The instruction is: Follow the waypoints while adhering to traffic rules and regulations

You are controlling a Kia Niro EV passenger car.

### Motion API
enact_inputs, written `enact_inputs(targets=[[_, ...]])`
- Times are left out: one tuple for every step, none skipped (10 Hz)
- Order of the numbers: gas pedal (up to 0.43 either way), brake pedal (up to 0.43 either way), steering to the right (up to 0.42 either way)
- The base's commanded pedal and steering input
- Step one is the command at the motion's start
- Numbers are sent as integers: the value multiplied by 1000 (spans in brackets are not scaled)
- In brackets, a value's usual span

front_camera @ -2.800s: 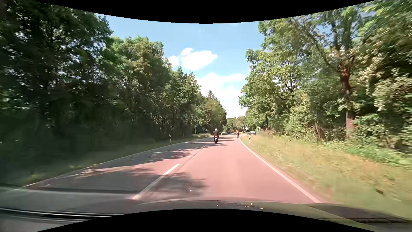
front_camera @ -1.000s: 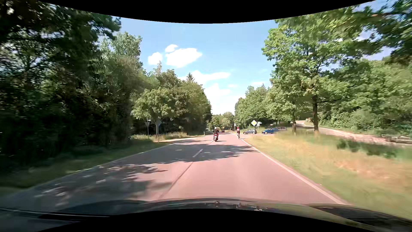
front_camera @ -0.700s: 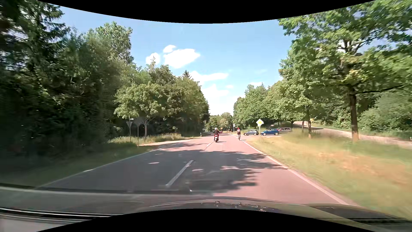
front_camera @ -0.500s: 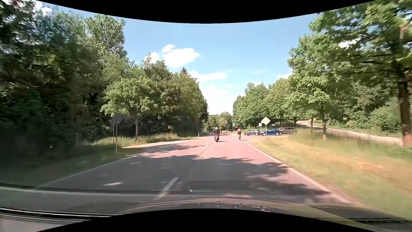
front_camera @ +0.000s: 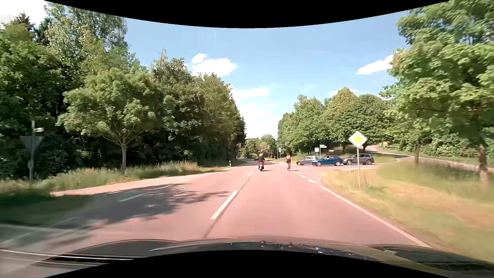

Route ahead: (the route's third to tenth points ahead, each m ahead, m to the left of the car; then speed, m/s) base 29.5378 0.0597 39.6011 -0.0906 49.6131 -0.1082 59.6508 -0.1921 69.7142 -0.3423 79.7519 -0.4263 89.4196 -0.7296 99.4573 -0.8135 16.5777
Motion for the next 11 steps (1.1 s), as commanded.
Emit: enact_inputs(targets=[[169, 12, 8], [169, 12, 11], [169, 12, 12], [169, 12, 8], [189, 12, -2], [220, 12, -6], [248, 12, -8], [248, 12, -8], [260, 12, -8], [280, 12, -8], [299, 12, -8]])
